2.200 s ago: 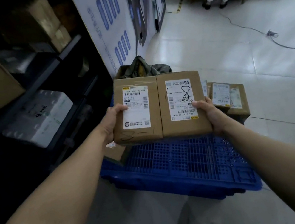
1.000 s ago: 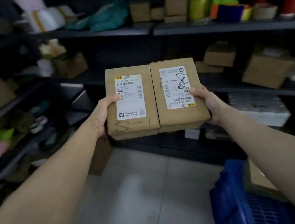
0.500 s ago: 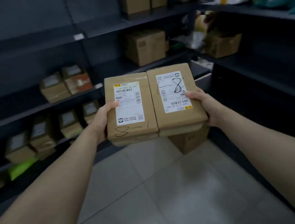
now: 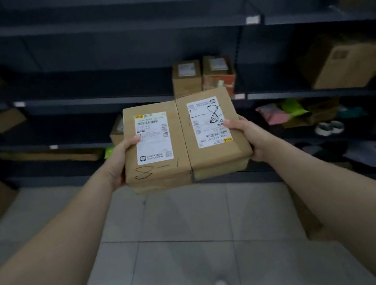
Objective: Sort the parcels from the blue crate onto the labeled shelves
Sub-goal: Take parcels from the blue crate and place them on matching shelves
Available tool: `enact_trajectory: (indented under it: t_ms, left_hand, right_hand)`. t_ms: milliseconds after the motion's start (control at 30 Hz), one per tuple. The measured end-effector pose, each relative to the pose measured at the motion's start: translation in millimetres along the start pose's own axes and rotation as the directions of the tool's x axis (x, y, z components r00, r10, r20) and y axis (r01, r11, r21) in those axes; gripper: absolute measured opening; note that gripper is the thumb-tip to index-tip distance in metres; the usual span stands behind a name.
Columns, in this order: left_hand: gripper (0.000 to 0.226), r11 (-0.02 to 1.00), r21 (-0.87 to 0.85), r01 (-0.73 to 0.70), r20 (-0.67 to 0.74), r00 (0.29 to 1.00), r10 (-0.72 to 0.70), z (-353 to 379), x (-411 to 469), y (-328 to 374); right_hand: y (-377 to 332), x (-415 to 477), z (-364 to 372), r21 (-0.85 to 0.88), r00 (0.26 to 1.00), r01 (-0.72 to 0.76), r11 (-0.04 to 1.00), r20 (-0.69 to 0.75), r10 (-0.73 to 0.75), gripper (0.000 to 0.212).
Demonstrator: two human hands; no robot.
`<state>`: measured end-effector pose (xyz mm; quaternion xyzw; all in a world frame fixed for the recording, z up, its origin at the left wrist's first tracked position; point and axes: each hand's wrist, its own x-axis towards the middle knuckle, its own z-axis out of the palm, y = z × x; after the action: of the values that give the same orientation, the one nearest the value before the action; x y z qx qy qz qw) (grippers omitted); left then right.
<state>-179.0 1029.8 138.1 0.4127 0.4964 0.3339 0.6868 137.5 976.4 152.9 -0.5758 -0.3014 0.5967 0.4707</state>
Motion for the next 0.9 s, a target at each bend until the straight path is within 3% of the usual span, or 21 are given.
enact_trajectory:
  t_ms: [167,467,700,900]
  left_hand:
    - [0.031,0.997,-0.069,-0.017,-0.151,0.989,0.007,-46.2,22.7,15.9]
    - [0.036,0.995,-0.096,-0.004,-0.378,0.925,-0.032,-163.1,55.5,29.8]
    - [0.047,0.998,-0.031,0.056,-0.452,0.89,-0.064,-304.5,88.2,62.8]
    - [0.055,0.991,0.017,0.136,-0.406,0.906,-0.118,-403.1,131.7,92.4]
  right_hand:
    - [-24.4,79.3,49.9,-0.159,0.991,-0.062,0.985,0.109,0.079,0.067]
    - [-35.6,183.3,180.5,-0.25,0.966,-0.084,0.965,0.216,0.14,0.071]
    - [-22.2,252.8,319.8,-0.275,0.961,-0.101,0.956,0.223,0.166,0.071]
    - [-0.7,300.7,389.1,-0.282,0.971,-0.155,0.947,0.132,0.198,0.073]
